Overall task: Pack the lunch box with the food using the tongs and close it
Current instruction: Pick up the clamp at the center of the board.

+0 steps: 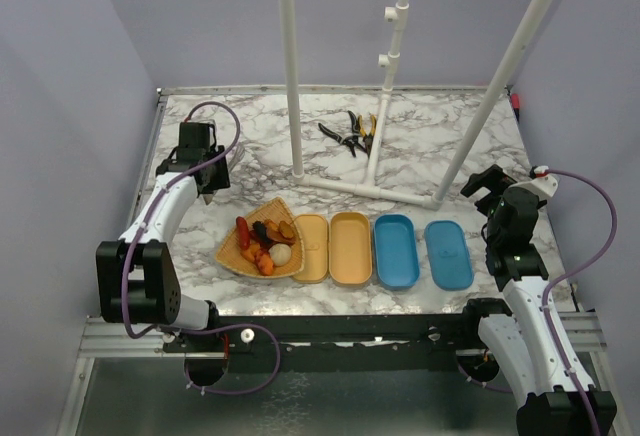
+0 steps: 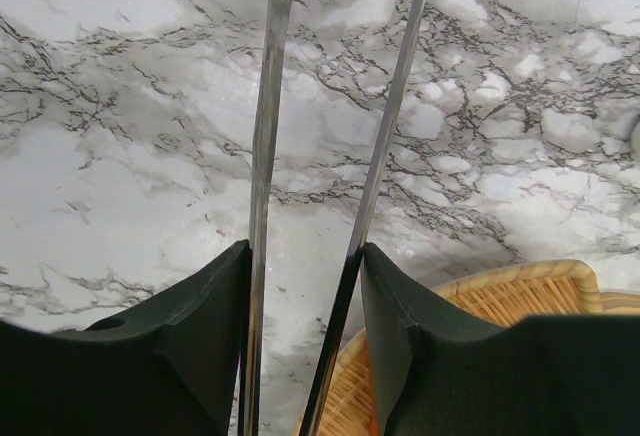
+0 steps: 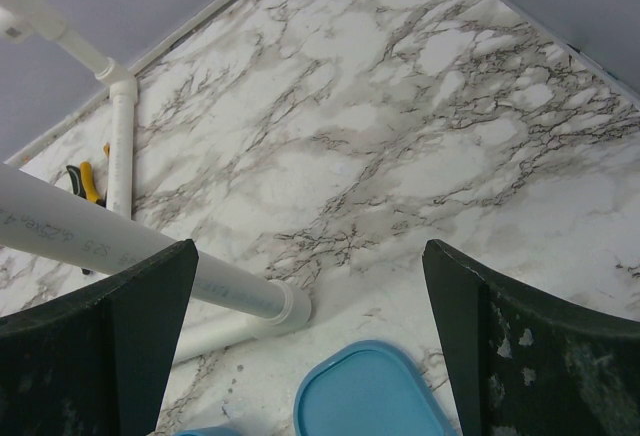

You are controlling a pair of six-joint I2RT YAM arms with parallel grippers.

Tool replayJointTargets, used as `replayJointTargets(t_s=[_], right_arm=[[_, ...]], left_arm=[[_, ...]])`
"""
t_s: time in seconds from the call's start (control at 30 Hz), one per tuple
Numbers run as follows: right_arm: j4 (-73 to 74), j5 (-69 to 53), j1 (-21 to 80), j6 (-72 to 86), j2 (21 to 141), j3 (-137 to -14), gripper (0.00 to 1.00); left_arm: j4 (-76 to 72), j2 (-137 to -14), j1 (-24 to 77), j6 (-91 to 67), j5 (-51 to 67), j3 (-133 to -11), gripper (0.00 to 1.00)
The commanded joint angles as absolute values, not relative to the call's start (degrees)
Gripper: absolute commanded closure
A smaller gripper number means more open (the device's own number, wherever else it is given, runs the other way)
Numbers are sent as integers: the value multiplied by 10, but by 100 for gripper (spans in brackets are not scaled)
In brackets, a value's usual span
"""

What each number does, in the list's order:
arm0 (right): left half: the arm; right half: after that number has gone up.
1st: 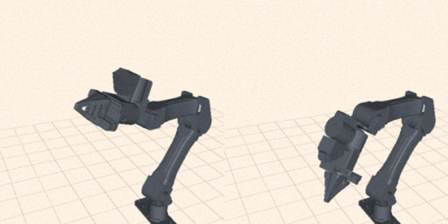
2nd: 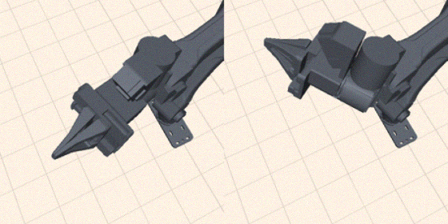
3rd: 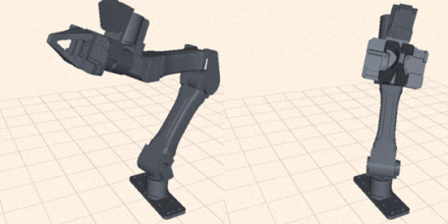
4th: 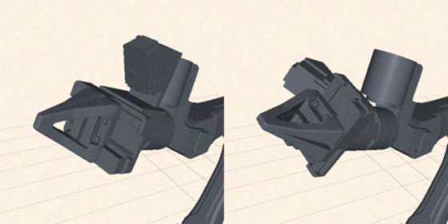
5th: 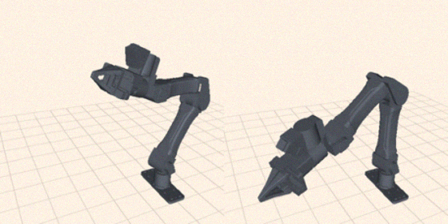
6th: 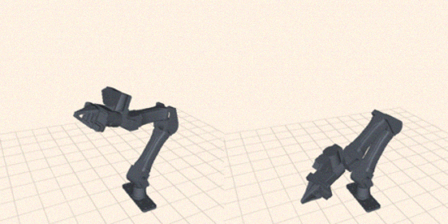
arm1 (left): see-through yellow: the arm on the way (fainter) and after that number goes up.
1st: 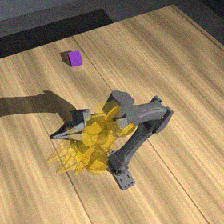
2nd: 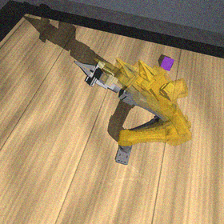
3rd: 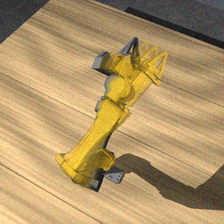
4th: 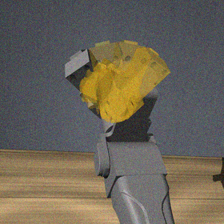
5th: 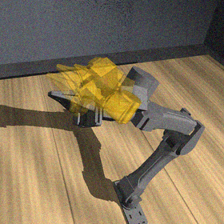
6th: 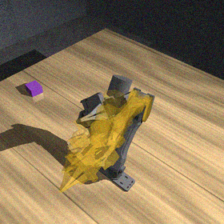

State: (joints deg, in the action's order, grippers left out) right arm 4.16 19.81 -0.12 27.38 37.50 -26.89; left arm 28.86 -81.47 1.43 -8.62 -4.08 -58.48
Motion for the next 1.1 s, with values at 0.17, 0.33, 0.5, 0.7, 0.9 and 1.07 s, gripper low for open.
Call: replayJointTargets(t_s=[0.17, 0.33, 0.5, 0.7, 0.9, 1.07], right_arm=[[36, 193, -3, 269, 375, -285, 0], [35, 191, -3, 269, 374, -285, 0], [33, 188, -3, 271, 374, -284, 0], [29, 181, -3, 273, 376, -283, 0], [31, 181, -3, 273, 367, -282, 0], [31, 178, -3, 273, 365, -283, 0]], left_arm=[[358, -766, 16, -92, -46, -655, 54], [424, -752, 19, -86, -40, -697, 54], [524, -743, 47, -97, -45, -737, 54], [596, -707, 88, -159, -49, -742, 55], [679, -676, 118, -199, -85, -766, 55], [745, -654, 152, -232, -113, -786, 57]])
